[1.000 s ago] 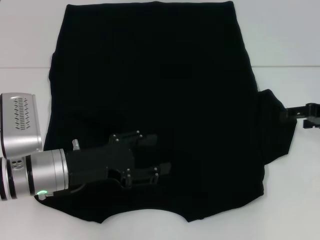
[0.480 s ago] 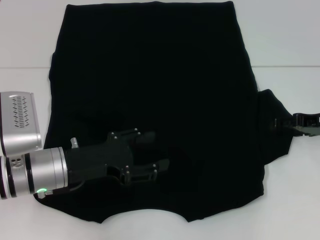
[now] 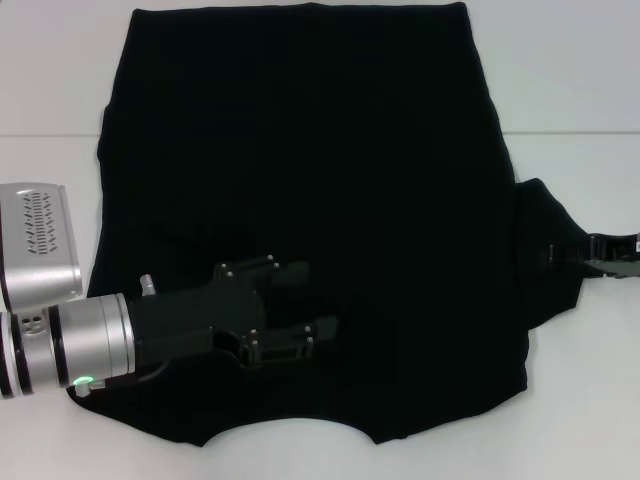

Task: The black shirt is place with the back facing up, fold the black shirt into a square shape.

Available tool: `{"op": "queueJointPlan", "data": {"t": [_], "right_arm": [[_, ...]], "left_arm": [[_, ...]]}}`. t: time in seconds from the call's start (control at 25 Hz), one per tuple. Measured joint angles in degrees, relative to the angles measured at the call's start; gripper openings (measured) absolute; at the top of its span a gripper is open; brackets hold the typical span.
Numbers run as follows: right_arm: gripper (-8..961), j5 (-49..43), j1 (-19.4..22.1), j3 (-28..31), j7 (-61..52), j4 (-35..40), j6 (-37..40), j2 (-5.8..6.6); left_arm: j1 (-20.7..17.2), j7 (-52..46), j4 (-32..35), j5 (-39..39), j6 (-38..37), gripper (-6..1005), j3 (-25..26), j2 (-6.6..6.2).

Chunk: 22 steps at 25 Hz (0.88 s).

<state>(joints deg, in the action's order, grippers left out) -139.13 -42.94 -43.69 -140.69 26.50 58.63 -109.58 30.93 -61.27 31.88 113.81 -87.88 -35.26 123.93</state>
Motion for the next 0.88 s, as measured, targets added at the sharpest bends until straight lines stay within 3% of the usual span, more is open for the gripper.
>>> {"op": "queueJointPlan", "data": {"t": [0.12, 0.36, 0.8, 0.88], "right_arm": [[851, 0.0, 0.0, -0.3, 0.1, -0.3, -0.5, -0.19], [618, 0.0, 0.3, -0.5, -0.3, -0.5, -1.0, -0.26], [377, -0.1, 0.7, -0.5, -0.3, -0.6, -0.9, -0.29], [216, -0.1, 0.7, -0.5, -0.3, -0.6, -0.9, -0.28]], "left_arm": [[0.0, 0.0, 0.0, 0.0, 0.0, 765, 0.3, 0.00], [0.0, -0.1, 0.0, -0.1, 0.0, 765, 0.6, 0.00], [0.0, -0.1, -0.2, -0.1, -0.4, 766, 2.1, -0.08], [0.0, -0.2, -0.2, -0.1, -0.4, 765, 2.1, -0.09]]}}
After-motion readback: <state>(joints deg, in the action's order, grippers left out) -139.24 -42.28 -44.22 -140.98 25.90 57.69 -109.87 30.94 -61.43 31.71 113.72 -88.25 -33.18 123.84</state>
